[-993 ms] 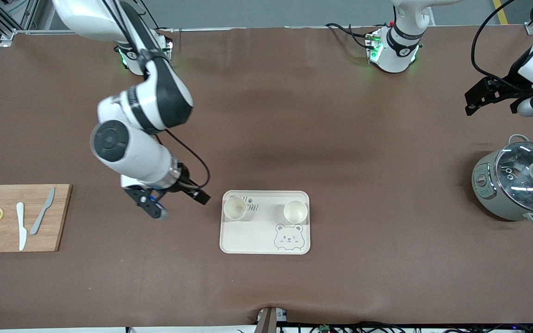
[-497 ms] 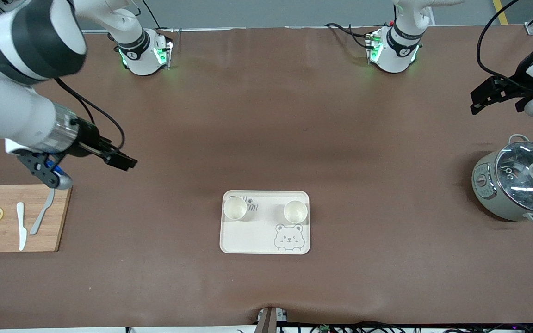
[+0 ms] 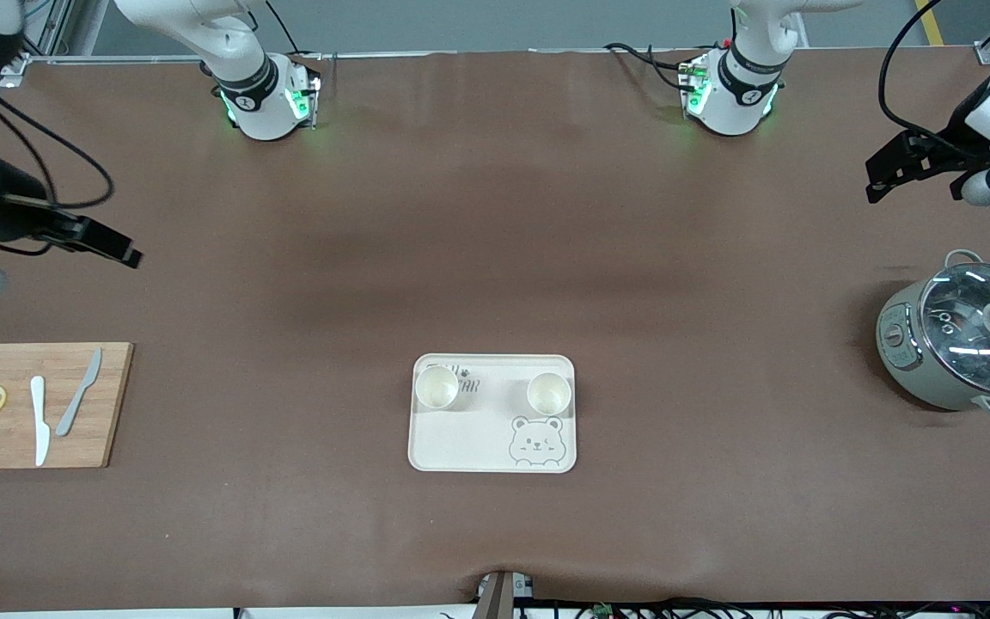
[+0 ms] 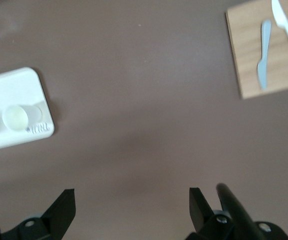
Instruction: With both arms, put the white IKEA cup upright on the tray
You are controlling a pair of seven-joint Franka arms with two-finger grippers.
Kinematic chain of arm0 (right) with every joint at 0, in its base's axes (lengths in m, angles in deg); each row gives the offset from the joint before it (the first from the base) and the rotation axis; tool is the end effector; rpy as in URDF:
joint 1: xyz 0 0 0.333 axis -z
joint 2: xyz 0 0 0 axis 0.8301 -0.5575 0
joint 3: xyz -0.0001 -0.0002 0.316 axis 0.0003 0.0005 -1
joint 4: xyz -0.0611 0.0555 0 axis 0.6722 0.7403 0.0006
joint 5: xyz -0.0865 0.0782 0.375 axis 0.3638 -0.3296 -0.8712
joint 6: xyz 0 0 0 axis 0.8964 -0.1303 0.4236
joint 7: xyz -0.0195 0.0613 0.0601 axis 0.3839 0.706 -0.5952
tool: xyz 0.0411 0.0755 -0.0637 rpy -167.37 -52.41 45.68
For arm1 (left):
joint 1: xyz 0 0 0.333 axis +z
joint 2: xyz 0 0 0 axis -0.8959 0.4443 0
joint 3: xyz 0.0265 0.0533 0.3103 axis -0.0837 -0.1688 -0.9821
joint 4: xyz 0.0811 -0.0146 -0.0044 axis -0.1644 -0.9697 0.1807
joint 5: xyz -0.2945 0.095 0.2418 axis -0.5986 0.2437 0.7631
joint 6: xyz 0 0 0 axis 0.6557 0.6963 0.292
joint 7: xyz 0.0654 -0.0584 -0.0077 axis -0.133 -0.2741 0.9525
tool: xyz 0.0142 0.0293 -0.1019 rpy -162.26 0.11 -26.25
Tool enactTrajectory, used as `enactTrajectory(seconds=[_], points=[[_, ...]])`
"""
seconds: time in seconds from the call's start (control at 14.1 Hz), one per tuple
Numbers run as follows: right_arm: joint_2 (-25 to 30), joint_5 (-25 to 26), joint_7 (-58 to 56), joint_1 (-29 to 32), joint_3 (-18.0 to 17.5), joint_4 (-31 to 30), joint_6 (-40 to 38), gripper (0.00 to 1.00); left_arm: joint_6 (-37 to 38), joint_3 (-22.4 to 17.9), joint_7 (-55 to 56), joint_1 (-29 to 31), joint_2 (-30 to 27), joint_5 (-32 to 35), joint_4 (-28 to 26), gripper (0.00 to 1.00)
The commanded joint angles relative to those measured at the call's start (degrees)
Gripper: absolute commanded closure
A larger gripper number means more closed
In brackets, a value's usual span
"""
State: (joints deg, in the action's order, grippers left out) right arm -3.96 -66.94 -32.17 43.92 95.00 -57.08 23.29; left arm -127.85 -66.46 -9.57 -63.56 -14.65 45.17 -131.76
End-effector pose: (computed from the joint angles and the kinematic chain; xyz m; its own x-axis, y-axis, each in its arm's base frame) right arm 0.5719 0.0072 0.6136 0.9831 -0.1746 -0.0558 -0.1797 -0.9781 -0.1050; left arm 0.5223 -0.0627 0.6570 1.0000 -0.0030 0.0015 -0.0029 -0.9990 -0.0443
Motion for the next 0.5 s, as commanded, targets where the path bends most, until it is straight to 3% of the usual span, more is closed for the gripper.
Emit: enactTrajectory(seconds=[0.0,0.14,0.28,0.43], points=[[2.08,0.94,-20.30,6.46,-0.96,-1.85,-0.12,0.00,0.82,0.05,-1.04,0.29,-1.04,-0.41,-0.30,0.00],[2.95,1.47,-20.79,7.97,-0.96,-1.67,-1.34,0.00,2.13,0.05,-1.04,0.29,-1.13,-0.41,-0.30,0.00],[6.02,6.80,-20.96,7.19,-1.66,-1.93,-4.85,0.00,2.84,0.05,-1.04,0.38,-1.31,-0.41,-0.12,0.00],[9.62,7.71,-21.23,7.01,-2.01,-7.26,-4.88,0.00,2.84,0.05,-1.04,0.38,-1.31,-0.41,-0.12,0.00]])
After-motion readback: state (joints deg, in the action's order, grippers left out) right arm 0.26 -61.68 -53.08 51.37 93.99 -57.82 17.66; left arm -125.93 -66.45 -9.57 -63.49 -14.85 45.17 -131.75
